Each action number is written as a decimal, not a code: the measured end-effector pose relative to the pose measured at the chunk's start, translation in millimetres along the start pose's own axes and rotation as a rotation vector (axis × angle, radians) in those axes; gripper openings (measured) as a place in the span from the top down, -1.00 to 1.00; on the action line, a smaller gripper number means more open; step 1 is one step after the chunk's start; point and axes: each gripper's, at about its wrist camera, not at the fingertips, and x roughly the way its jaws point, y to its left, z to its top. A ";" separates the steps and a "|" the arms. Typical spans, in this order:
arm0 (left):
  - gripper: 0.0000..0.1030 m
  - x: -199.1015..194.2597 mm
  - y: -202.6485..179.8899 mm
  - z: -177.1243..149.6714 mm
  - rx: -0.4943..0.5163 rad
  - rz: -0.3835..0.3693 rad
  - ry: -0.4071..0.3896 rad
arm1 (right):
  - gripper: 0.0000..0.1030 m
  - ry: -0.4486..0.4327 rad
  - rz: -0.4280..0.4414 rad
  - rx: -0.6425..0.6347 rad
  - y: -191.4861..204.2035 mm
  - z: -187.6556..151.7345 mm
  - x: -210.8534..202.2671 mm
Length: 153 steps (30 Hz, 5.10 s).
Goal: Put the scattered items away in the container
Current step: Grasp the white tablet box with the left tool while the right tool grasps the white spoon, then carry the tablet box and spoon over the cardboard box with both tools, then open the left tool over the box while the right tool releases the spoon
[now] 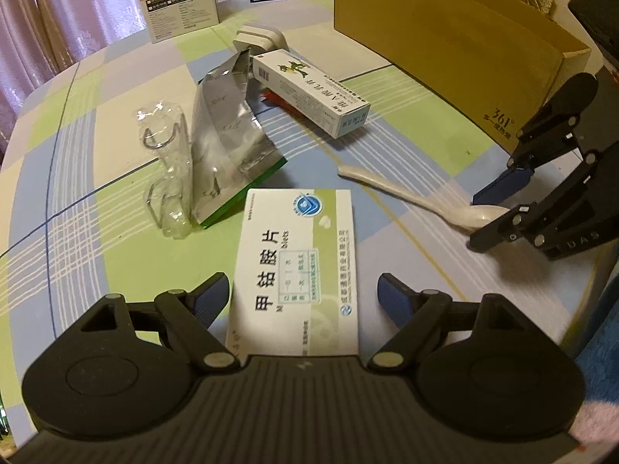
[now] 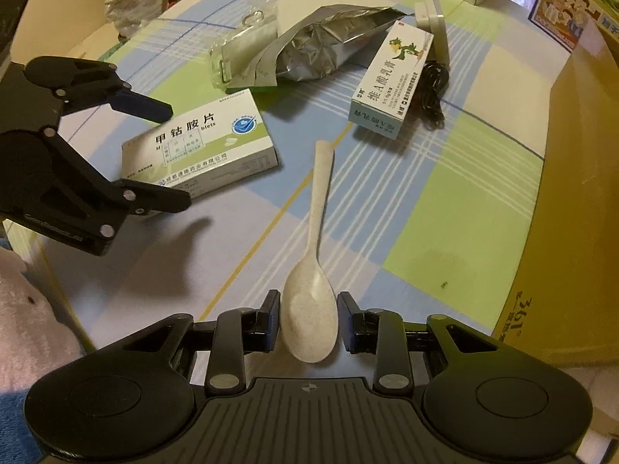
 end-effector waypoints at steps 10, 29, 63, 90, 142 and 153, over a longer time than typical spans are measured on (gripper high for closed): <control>-0.56 12.0 0.2 7.9 -0.006 -0.007 0.030 | 0.44 0.015 0.003 -0.023 4.0 -2.0 1.8; -0.31 19.5 0.7 8.3 -0.031 0.009 0.032 | 0.34 0.024 -0.008 -0.019 5.1 -1.7 2.2; -0.30 -38.0 -12.2 13.7 -0.046 0.042 0.004 | 0.44 -0.114 -0.036 0.032 15.6 -12.5 -61.7; -0.30 -105.7 -139.6 109.4 -0.092 -0.049 -0.156 | 0.44 -0.387 -0.230 0.234 -59.4 -67.0 -230.1; -0.31 7.9 -201.0 233.6 -0.277 -0.124 -0.146 | 0.44 -0.390 -0.246 0.503 -210.9 -87.8 -211.3; -0.32 -6.7 -187.1 220.5 -0.267 -0.092 -0.167 | 0.44 -0.382 -0.234 0.502 -207.7 -87.9 -205.7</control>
